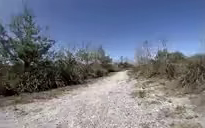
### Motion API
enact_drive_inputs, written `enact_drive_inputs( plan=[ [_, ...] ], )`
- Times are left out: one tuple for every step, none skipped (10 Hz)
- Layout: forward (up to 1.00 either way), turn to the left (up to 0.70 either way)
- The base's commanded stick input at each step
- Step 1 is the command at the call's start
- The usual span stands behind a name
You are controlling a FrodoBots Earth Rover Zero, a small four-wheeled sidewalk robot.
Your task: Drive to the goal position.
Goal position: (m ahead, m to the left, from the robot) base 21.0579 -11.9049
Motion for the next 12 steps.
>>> enact_drive_inputs(
  plan=[
    [0.7,0.0],
    [0.7,0.0],
    [0.7,0.0],
    [0.7,0.0],
    [0.7,0.0],
    [0.7,0.0],
    [0.7,0.0],
    [0.7,0.0],
    [0.7,0.0],
    [0.7,0.0],
    [0.7,0.0],
    [0.7,0.0]
  ],
)
